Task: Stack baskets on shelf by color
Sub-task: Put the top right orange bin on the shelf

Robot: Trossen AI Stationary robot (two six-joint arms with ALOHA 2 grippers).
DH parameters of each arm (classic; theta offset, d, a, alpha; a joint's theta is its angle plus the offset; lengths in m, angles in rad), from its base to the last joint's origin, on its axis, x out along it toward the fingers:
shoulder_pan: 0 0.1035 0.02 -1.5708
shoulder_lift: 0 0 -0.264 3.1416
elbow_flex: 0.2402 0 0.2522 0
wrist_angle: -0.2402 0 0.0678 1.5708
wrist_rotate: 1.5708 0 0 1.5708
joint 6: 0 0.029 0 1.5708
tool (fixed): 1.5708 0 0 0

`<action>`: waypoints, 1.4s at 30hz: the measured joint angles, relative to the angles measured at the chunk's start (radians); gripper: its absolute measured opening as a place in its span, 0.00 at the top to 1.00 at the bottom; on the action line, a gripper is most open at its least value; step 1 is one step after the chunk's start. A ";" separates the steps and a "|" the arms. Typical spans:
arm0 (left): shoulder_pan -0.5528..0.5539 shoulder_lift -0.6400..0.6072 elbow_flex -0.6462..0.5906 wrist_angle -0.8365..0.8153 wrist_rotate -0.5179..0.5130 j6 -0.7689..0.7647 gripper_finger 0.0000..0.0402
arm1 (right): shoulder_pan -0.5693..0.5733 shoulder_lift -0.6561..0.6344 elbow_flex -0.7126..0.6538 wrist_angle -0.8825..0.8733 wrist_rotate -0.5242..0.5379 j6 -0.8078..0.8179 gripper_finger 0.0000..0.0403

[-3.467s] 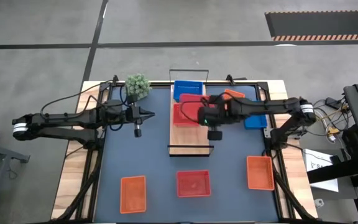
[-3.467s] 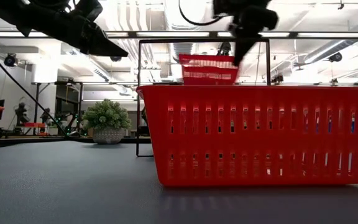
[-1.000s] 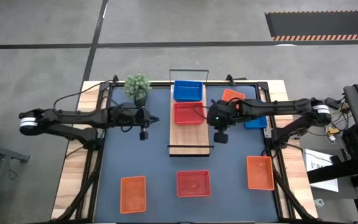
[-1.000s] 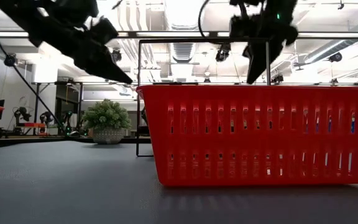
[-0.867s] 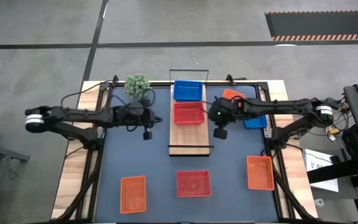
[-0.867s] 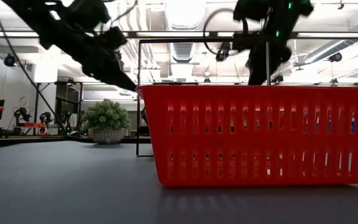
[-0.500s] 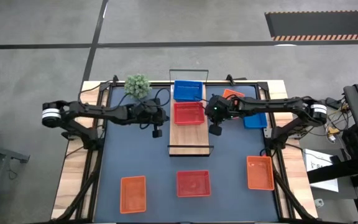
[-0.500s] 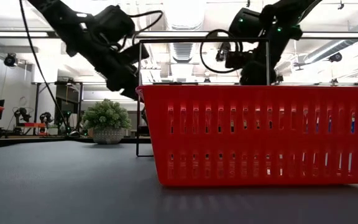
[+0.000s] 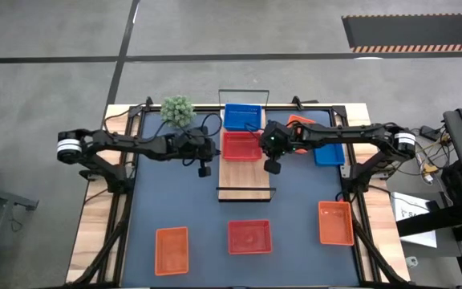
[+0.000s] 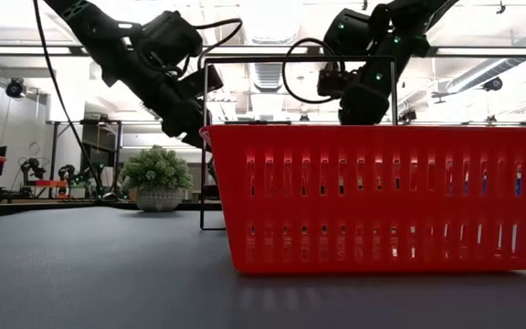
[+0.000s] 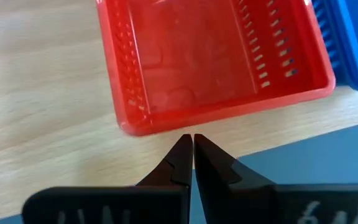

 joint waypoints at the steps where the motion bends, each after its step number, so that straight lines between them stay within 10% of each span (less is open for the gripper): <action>1: 0.000 0.000 0.000 0.001 0.000 0.000 0.98 | 0.000 -0.001 0.000 -0.006 0.000 0.000 0.98; 11: -0.001 -0.070 -0.001 -0.111 -0.001 -0.002 0.98 | -0.002 -0.054 0.069 -0.223 0.073 0.092 0.98; 22: -0.023 -0.324 -0.070 -0.142 -0.002 -0.062 0.98 | -0.172 -0.077 0.076 -0.331 0.167 0.542 0.97; 42: -0.028 -0.653 -0.223 -0.140 -0.043 -0.073 0.98 | -0.297 0.130 0.073 -0.280 0.219 0.726 0.53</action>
